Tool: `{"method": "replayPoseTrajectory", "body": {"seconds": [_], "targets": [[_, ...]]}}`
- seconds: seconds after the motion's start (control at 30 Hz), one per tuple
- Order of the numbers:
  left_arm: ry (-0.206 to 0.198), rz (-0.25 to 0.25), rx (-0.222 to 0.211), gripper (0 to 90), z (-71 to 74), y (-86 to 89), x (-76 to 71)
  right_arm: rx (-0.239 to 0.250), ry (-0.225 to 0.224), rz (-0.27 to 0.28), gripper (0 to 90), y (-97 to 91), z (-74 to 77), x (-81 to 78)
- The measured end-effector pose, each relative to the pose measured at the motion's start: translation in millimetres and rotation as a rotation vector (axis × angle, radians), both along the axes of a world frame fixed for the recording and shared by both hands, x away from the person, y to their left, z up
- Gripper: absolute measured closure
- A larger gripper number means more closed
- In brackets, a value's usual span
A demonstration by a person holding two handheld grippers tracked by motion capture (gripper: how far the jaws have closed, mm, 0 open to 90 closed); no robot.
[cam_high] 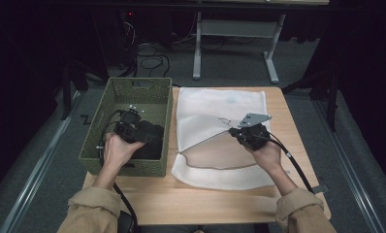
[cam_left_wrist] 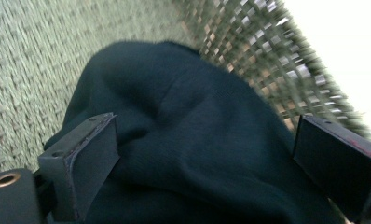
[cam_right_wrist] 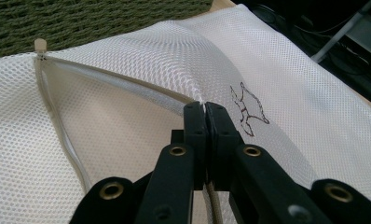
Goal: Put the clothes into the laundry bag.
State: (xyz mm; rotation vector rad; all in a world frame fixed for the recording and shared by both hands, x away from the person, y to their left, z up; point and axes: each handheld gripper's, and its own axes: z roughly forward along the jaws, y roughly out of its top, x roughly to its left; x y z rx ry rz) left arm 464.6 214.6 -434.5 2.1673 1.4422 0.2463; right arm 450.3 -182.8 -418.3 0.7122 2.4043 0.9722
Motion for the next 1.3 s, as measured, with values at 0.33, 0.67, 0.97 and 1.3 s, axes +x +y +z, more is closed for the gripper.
{"method": "replayPoseTrajectory", "body": {"seconds": [0.33, 0.67, 0.97, 1.3], "targets": [[0.065, 0.007, 0.06, 7.3, -13.6, -6.7, 18.8, 0.001, -0.004, -0.002, 89.1, 0.3, -0.1, 0.3], [0.141, 0.034, 0.079, 6.8, -33.9, -7.4, 41.1, 0.002, -0.006, -0.003, 89.1, 0.6, -0.4, -0.1], [0.215, 0.065, 0.082, 5.8, -50.6, 5.4, 41.4, 0.003, -0.005, -0.004, 89.1, 2.4, -2.1, -0.4], [0.292, 0.078, 0.124, 2.7, -68.1, 0.9, 47.1, -0.007, -0.007, -0.002, 89.1, 2.8, -2.4, -1.2]]}}
